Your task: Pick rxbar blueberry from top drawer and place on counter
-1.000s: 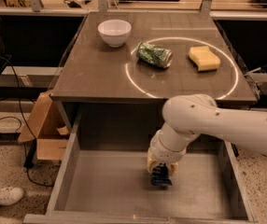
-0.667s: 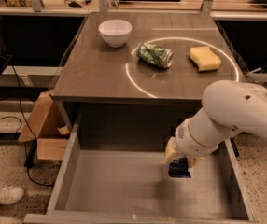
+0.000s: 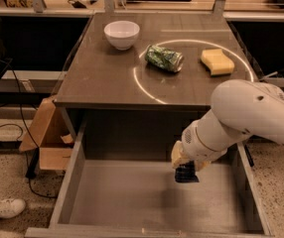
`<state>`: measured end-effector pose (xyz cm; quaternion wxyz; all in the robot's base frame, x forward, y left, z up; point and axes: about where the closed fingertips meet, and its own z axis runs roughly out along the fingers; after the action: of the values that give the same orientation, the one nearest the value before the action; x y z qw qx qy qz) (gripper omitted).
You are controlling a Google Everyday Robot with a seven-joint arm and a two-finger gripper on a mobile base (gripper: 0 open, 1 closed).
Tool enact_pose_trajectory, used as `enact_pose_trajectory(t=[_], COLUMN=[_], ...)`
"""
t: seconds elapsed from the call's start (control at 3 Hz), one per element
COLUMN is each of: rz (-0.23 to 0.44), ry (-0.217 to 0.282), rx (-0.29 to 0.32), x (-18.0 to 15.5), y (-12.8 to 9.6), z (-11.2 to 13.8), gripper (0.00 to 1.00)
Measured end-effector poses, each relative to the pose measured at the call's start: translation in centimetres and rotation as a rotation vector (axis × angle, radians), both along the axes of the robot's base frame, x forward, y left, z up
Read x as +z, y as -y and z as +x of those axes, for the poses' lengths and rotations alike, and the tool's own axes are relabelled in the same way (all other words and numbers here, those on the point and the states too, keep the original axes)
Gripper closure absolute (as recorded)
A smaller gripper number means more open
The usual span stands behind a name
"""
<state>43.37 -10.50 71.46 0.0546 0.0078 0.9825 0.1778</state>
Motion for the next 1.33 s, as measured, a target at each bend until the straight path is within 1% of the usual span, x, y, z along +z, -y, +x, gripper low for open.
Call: enact_pose_trajectory(t=[0.33,0.67,1.0,1.33], rz=[0.007,0.016,0.012,0.0], ry=[0.079,0.143,0.145,0.137], rx=[0.058,0.1,0.097,0.075], x=[4.0,7.1,7.1,6.7], y=[-0.9,-1.6,-1.3,-0.4], z=[-0.1,-0.6,-0.4,0.3], gripper=[1.0,1.0,1.0,1.0])
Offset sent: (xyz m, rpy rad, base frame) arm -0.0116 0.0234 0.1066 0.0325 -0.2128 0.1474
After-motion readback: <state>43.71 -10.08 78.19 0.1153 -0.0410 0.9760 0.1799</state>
